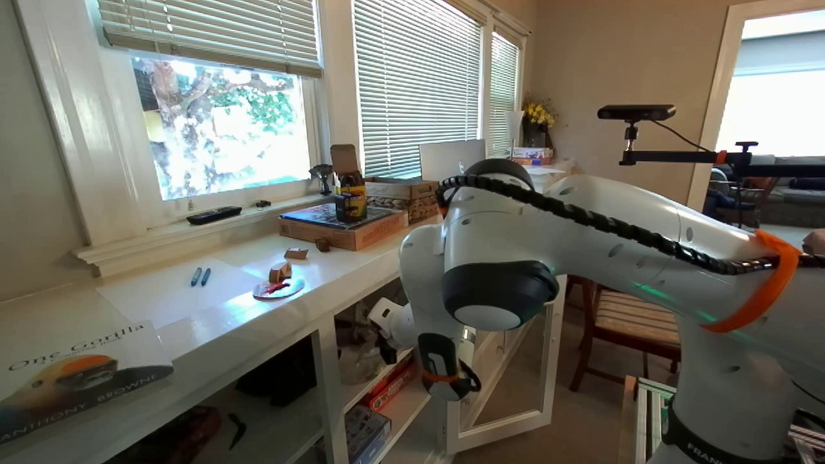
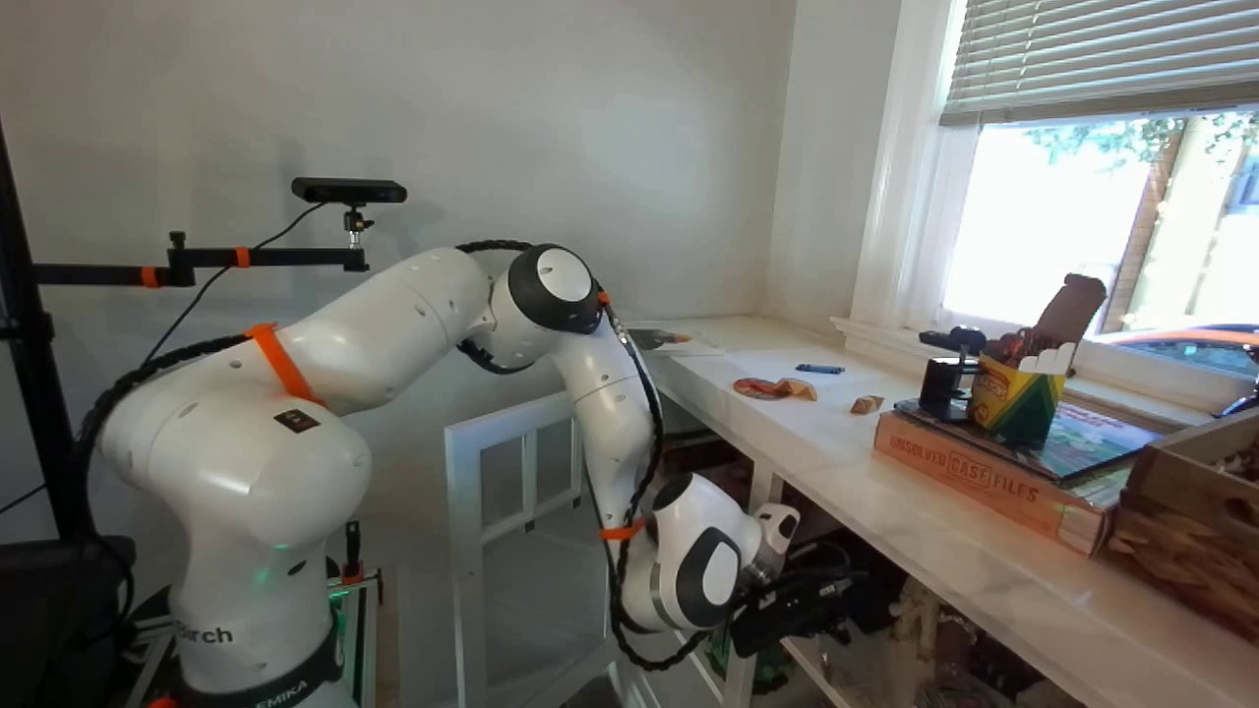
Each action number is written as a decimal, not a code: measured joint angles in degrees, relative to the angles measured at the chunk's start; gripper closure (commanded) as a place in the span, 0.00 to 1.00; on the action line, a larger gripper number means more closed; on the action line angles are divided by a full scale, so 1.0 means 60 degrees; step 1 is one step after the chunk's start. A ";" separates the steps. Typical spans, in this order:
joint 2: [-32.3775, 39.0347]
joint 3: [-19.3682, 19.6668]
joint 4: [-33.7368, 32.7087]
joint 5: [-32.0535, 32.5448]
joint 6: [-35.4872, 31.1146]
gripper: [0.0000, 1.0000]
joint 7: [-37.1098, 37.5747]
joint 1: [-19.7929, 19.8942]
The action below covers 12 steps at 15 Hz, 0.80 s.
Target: Pick up the plastic from the counter and put it in the cabinet
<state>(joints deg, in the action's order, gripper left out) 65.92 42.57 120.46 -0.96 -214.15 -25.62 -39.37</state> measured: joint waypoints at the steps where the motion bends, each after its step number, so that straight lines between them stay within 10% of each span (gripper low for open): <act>1: 0.0067 -0.0051 -0.0072 -0.0068 -0.0013 1.00 -0.0037 0.0074; 12: 0.0791 -0.0114 -0.0912 -0.1099 -0.0332 1.00 -0.0196 0.0397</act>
<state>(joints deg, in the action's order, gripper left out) 70.66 41.89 114.98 -7.56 -216.15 -26.79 -36.99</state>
